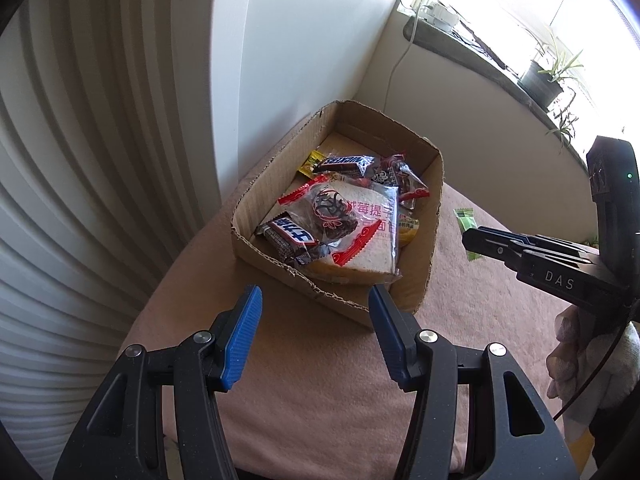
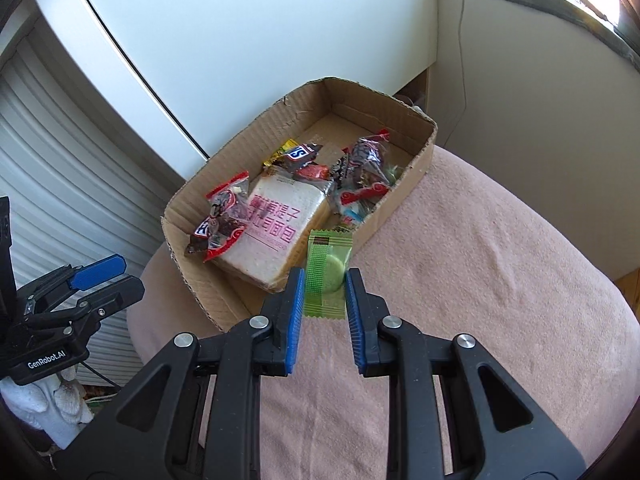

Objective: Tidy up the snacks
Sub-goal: 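Grasp the green candy with the right tool and lift it, then carry the green candy over the box and open the right tool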

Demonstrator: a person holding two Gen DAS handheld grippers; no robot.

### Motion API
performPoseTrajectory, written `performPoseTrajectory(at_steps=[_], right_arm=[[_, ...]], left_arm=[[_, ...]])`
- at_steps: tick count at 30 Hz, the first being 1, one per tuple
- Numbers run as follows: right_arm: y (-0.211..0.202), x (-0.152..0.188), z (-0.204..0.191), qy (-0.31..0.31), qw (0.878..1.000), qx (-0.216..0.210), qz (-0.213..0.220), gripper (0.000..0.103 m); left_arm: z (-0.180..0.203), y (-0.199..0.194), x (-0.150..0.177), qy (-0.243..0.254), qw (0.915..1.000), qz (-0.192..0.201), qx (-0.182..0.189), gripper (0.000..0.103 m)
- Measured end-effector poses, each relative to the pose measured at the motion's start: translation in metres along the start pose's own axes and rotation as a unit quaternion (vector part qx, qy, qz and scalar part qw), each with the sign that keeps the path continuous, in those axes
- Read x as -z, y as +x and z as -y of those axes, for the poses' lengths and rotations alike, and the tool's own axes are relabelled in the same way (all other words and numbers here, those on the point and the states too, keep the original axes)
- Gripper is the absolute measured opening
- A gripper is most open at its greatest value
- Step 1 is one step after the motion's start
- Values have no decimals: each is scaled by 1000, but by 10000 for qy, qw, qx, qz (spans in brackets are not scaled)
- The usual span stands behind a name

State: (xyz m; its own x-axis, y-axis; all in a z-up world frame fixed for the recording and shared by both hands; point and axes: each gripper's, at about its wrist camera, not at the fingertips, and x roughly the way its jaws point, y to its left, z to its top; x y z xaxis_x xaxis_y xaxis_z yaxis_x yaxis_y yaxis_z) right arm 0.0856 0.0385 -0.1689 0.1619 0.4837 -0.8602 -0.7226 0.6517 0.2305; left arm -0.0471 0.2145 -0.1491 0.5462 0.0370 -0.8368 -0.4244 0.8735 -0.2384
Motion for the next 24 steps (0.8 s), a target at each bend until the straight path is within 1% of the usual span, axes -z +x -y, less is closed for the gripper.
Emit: performPoseTrajectory(at_steps=[7, 13, 15, 17, 24], right_arm=[[10, -15, -31, -360, 9992, -177, 12, 22], [16, -21, -46, -512, 9984, -243, -7, 22], [16, -21, -47, -520, 9983, -258, -2, 24], [14, -21, -48, -524, 9983, -239, 41, 34], [-2, -15, -46, -409, 9987, -244, 160, 35]], left_arm=[[-1, -6, -3, 30, 9999, 110, -48, 55], [-3, -10, -4, 19, 9998, 165, -80, 55], [-2, -11, -5, 36, 9998, 193, -91, 55], [-2, -12, -6, 41, 9997, 217, -100, 55], [6, -24, -10, 142, 9989, 399, -200, 55]])
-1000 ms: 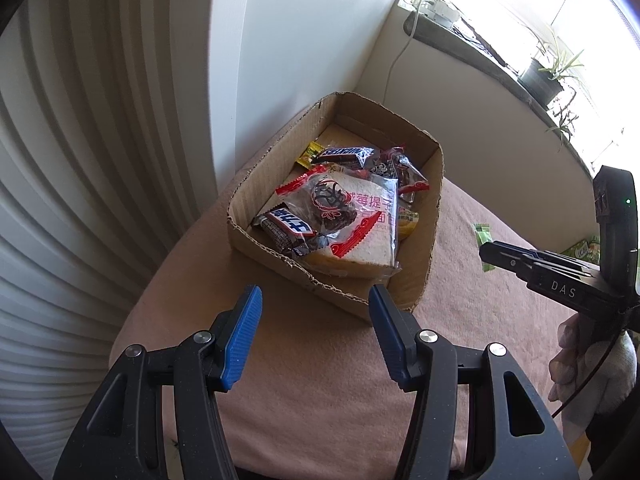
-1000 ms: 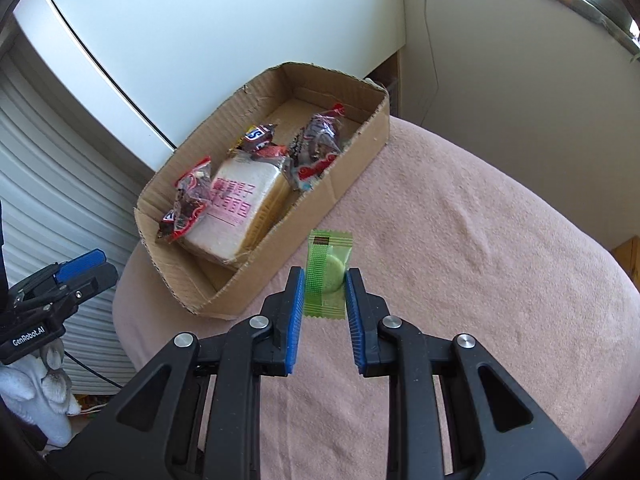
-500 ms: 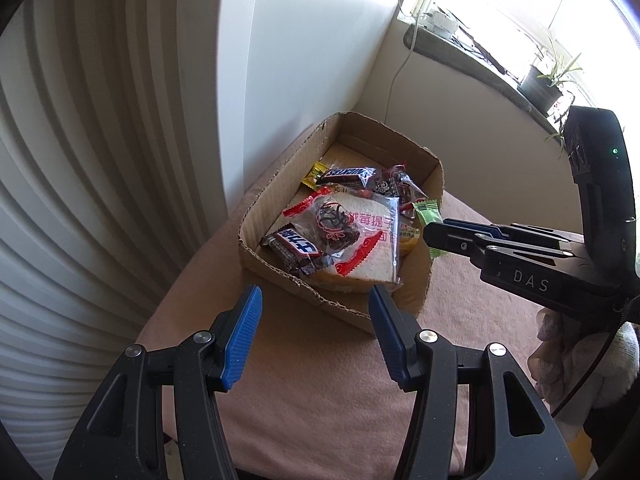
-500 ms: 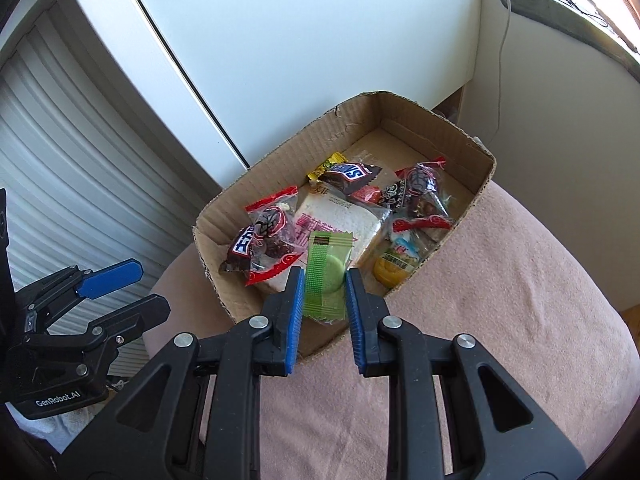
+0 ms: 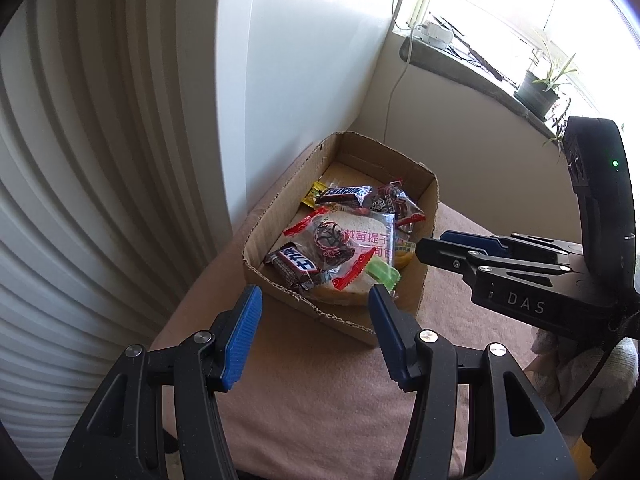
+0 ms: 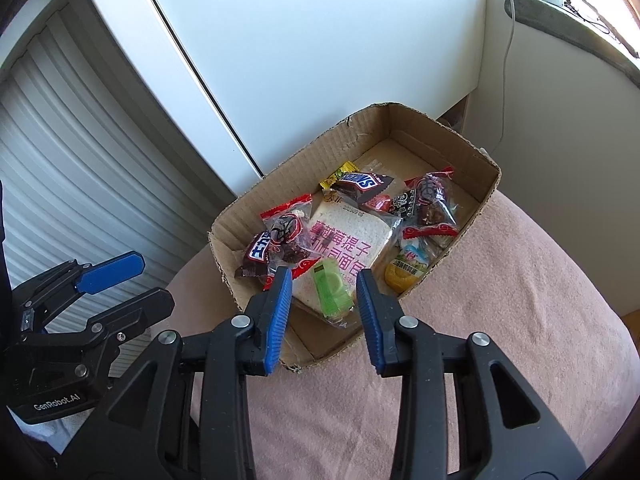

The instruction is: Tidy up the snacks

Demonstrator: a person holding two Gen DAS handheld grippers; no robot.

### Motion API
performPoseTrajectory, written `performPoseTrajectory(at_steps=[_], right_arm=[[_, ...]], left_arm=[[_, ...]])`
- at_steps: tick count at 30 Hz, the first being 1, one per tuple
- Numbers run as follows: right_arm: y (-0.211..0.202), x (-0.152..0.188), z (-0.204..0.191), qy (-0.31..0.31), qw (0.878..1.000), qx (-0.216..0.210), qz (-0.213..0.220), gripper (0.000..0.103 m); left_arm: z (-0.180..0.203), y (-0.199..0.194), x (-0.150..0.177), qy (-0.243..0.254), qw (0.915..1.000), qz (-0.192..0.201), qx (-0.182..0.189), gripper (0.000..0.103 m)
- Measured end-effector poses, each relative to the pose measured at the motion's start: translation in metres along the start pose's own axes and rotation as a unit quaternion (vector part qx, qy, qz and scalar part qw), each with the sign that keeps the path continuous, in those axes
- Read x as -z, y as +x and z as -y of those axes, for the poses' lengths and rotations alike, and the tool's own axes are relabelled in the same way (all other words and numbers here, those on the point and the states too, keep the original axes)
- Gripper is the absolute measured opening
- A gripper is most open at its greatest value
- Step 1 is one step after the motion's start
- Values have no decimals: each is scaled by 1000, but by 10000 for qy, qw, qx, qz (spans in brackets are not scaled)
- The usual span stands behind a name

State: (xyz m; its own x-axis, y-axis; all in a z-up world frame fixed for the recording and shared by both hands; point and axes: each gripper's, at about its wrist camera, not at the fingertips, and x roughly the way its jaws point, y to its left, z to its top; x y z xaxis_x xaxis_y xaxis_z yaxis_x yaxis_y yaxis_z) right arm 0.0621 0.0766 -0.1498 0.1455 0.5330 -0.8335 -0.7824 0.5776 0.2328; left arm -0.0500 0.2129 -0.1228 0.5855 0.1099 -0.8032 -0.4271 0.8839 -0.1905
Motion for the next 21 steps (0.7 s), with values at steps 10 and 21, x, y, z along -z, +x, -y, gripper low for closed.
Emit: performPoseTrajectory(at_steps=[10, 21], right_arm=[[-40, 20, 5, 209, 9981, 459, 352, 67], [-69, 37, 21, 524, 9927, 884, 627, 81]], left_arm=[[11, -23, -11, 152, 9986, 413, -278, 67], [21, -30, -14, 200, 9982, 512, -246, 72]])
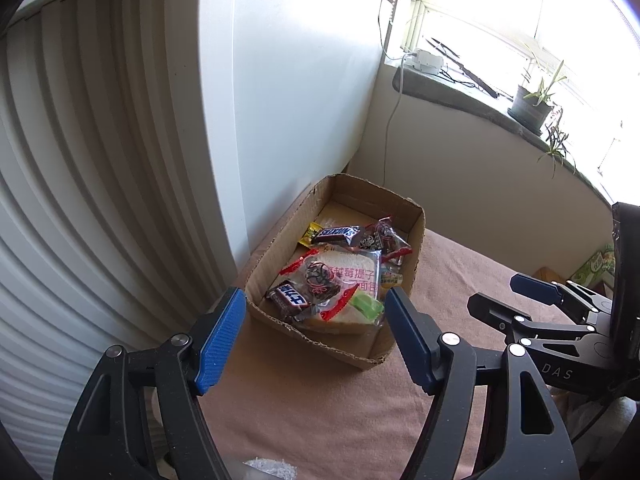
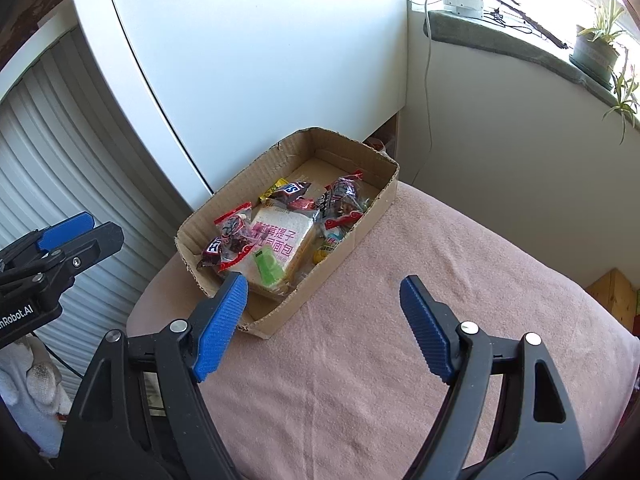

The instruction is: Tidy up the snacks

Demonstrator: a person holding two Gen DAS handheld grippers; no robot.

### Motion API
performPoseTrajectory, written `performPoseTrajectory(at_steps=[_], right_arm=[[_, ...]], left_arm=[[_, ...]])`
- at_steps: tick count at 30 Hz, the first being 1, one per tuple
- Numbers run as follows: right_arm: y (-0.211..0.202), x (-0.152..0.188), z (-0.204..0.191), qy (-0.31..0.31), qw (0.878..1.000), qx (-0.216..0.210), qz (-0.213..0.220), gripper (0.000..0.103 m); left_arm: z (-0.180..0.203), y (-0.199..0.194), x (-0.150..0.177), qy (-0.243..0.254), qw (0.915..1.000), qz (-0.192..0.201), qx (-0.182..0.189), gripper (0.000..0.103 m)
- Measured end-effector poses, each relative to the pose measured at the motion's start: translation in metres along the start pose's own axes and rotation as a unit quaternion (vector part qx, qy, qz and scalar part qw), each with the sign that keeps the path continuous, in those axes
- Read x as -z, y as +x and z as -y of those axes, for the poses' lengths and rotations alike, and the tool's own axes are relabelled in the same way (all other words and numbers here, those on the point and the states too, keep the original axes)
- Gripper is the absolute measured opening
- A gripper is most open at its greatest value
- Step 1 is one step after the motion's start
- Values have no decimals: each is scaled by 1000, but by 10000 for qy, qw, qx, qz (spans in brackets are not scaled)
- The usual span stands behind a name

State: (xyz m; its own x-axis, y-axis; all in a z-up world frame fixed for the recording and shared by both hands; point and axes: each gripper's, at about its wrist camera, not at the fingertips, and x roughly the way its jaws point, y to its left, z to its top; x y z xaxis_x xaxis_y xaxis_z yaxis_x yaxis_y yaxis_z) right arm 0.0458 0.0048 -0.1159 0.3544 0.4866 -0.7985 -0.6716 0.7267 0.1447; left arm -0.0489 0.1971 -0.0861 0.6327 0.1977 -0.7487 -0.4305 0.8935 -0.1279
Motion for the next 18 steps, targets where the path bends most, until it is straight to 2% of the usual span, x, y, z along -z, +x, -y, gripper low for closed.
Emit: performPoseTrajectory(at_steps=[18], right_arm=[[-4, 0, 1, 2, 10000, 65, 32, 81]], left_arm=[[7, 0, -1, 121, 9999, -35, -17, 72]])
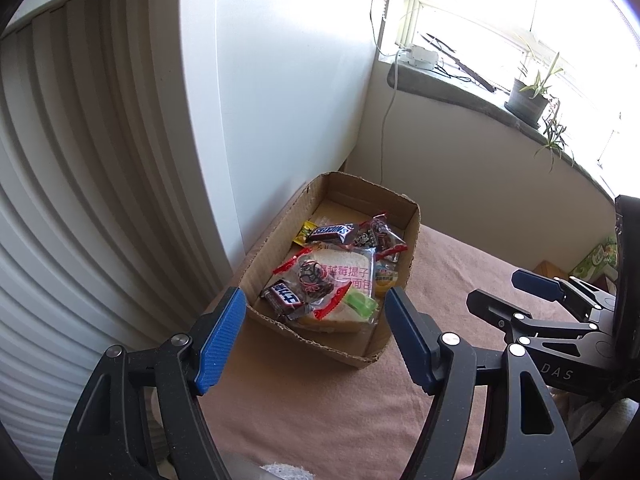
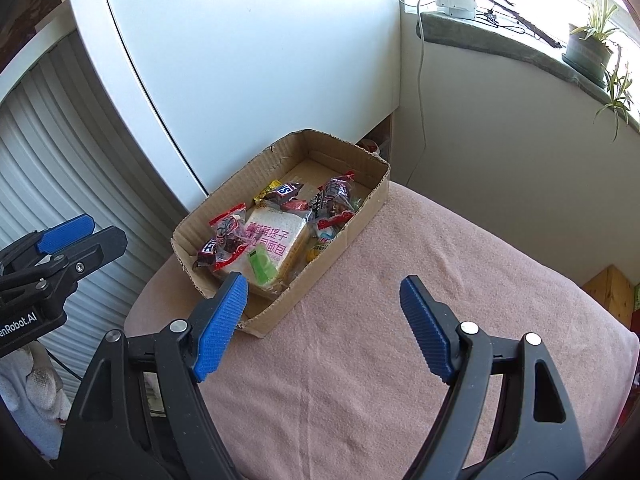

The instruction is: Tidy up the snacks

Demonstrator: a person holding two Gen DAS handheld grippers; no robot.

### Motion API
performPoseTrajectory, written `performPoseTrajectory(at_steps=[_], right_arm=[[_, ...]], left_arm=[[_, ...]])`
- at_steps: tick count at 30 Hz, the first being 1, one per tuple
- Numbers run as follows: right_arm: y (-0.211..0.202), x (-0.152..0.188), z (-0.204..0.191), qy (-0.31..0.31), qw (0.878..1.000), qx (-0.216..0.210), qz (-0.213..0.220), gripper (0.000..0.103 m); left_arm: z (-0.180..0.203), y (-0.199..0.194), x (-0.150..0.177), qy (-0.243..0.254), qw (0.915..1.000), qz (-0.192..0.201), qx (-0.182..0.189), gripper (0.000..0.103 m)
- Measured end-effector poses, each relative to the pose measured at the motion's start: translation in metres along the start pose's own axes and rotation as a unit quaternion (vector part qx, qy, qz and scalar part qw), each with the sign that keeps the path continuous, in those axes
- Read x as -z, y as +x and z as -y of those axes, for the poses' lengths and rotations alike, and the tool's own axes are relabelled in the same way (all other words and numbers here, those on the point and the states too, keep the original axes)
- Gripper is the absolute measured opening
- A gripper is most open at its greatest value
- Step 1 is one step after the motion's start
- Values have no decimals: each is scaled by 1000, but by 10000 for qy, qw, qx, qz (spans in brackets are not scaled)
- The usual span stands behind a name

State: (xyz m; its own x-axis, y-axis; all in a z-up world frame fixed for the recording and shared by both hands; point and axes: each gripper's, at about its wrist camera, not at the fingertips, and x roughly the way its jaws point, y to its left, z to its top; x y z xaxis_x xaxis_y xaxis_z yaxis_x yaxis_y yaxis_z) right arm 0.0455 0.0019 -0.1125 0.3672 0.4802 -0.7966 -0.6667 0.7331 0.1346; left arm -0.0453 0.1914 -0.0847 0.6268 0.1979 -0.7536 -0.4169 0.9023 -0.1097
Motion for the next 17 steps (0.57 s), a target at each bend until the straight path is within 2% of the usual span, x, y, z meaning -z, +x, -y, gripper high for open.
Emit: performPoseTrajectory(at_steps=[17], right_arm=[[2, 2, 1, 44, 10000, 3, -51, 81]], left_arm=[[2, -2, 1, 92, 9999, 31, -81, 72]])
